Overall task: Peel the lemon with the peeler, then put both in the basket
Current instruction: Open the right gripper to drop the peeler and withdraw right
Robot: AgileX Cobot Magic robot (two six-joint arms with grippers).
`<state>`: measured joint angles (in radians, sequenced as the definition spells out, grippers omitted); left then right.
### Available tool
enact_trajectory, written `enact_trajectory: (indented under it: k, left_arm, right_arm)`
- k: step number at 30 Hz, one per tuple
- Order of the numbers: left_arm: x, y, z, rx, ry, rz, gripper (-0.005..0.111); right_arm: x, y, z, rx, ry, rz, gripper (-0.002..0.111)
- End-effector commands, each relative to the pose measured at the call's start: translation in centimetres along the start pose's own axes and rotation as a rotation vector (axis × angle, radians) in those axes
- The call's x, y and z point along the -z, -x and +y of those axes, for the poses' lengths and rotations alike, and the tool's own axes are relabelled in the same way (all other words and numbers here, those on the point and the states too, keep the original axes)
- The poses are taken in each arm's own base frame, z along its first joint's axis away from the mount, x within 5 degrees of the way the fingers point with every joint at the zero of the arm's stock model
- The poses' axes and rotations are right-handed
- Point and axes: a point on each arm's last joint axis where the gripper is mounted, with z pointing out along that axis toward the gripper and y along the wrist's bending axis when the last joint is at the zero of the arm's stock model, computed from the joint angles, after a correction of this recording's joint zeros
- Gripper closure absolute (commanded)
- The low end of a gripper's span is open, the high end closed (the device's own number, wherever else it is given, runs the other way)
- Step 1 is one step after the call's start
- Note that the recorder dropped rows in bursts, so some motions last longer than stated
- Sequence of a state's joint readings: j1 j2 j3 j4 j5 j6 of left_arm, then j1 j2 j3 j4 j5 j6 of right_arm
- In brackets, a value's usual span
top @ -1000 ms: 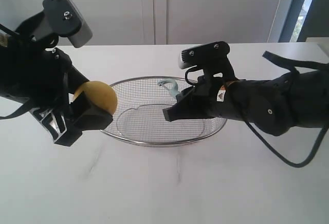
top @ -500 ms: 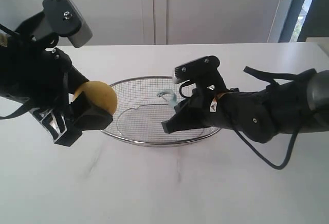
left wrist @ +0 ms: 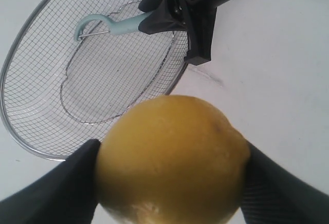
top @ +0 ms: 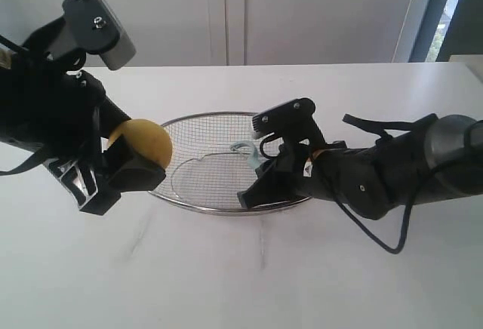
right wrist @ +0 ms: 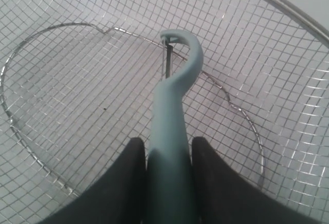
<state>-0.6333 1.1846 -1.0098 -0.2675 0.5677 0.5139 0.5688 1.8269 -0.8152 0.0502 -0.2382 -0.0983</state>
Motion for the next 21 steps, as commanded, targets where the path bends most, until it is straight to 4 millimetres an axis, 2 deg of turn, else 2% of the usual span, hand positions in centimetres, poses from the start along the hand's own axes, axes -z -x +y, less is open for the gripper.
enact_trajectory:
  k: [1, 21]
  left_arm:
    - [0.21, 0.01, -0.26, 0.016, -0.013, -0.01, 0.107]
    - [0.21, 0.03, -0.29, 0.02, -0.016, -0.012, 0.107]
  right_arm:
    - [-0.23, 0.07, -0.38, 0.024, -0.011, -0.018, 0.108]
    - [-0.37, -0.02, -0.44, 0.027, -0.013, -0.02, 0.108]
